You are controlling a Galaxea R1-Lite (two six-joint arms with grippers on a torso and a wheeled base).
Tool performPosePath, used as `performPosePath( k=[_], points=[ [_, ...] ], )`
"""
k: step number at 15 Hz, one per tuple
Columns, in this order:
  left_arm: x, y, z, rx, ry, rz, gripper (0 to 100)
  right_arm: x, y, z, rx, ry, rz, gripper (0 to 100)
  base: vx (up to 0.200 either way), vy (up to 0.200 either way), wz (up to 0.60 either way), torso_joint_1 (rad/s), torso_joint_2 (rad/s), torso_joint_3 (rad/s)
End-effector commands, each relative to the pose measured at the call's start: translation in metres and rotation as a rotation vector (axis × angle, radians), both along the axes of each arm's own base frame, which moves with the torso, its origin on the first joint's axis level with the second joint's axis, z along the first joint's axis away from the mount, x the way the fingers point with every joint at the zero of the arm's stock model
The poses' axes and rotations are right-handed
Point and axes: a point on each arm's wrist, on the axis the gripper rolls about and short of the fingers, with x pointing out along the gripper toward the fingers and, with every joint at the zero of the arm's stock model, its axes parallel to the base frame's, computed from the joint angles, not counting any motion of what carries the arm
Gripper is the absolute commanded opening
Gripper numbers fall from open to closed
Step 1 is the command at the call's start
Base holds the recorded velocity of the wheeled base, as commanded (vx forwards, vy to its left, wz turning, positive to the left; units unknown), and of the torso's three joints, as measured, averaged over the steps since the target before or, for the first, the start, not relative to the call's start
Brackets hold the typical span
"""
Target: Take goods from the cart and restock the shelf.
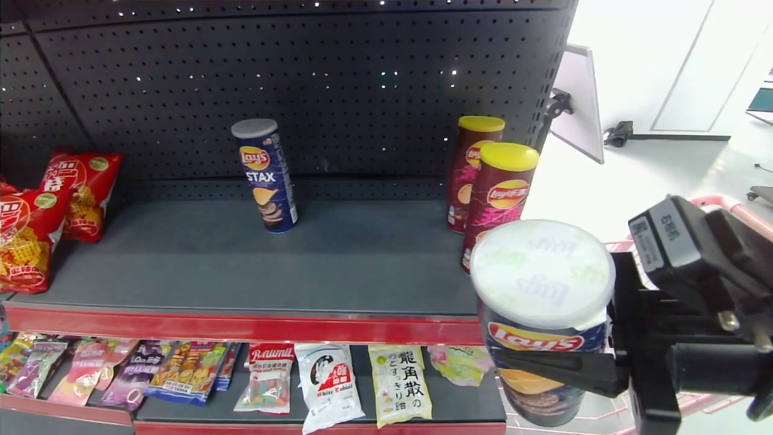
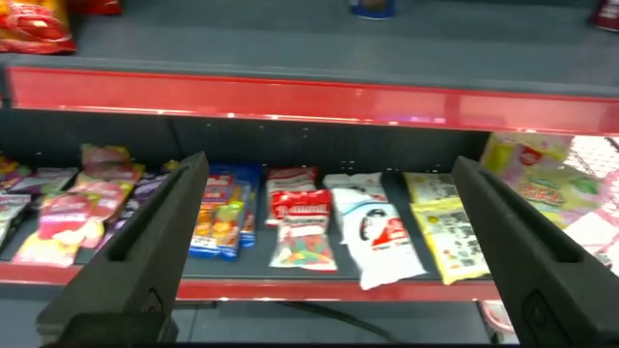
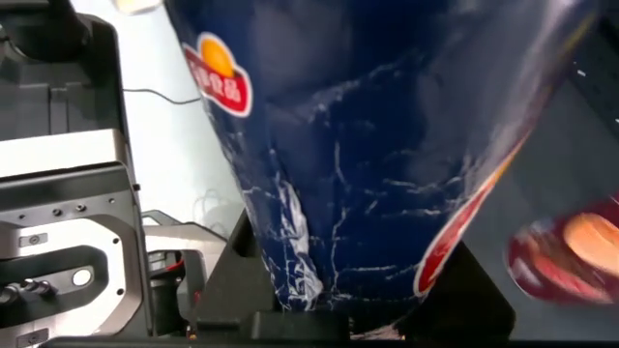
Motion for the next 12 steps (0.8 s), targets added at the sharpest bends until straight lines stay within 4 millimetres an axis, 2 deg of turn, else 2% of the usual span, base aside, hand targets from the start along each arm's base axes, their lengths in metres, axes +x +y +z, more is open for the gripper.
performPosePath(
  k=[1, 12],
  points=[
    [0.0001, 0.0000, 0.0001, 0.000, 0.001, 0.000, 100, 0.0015, 0.0020, -0.0050, -0.014, 0.015, 0.003, 0, 0.000, 0.200, 0.00, 0.002, 0.01, 0.002],
    [0.0001, 0.0000, 0.0001, 0.005, 0.001, 0.000, 100, -0.0002, -0.0002, -0.0116, -0.029, 0.031, 0.000, 0, 0.000, 0.200, 0.00, 0.002, 0.00, 0.003]
  ],
)
